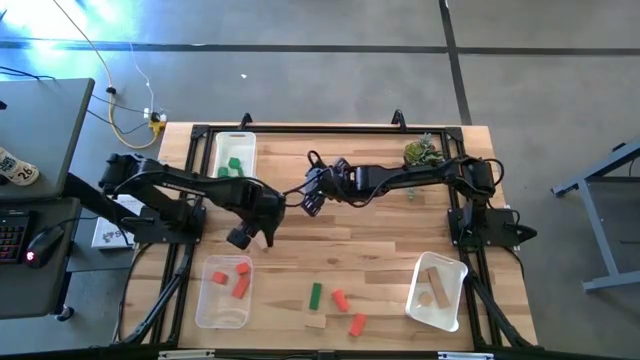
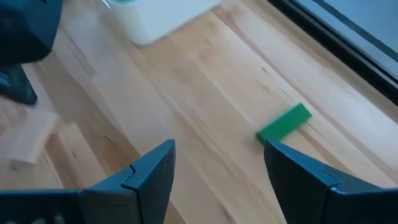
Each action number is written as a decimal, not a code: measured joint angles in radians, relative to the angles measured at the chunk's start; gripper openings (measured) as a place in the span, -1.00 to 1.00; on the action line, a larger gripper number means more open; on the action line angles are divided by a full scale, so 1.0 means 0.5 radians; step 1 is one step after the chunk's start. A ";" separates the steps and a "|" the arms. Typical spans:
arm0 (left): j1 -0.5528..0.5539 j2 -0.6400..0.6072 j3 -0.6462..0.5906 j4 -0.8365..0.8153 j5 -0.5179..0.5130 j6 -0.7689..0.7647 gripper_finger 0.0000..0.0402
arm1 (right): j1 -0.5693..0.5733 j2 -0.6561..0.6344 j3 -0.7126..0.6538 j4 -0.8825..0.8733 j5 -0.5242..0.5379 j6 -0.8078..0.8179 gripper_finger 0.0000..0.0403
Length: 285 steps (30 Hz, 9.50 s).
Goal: Sort & place blocks by color
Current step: Put the brown block into the bottom white bin
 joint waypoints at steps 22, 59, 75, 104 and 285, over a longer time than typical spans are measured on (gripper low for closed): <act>-0.138 0.288 -0.001 0.074 0.235 0.168 -0.22 | 0.004 0.003 0.000 -0.111 -0.006 0.042 0.15; -0.202 0.685 0.007 0.164 0.072 -0.008 -0.01 | 0.009 0.000 0.000 -0.286 -0.057 0.052 0.15; -0.202 0.694 0.025 0.137 -0.001 -0.009 -0.42 | 0.005 0.000 0.000 -0.288 -0.056 0.051 0.15; -0.202 0.560 0.118 -0.046 -0.129 -0.119 -0.49 | -0.029 -0.211 0.000 -0.434 0.098 0.036 0.15; -0.018 -0.679 0.121 1.246 -0.305 -1.979 0.03 | 2.114 -0.533 -0.471 -1.666 -0.452 2.615 -0.39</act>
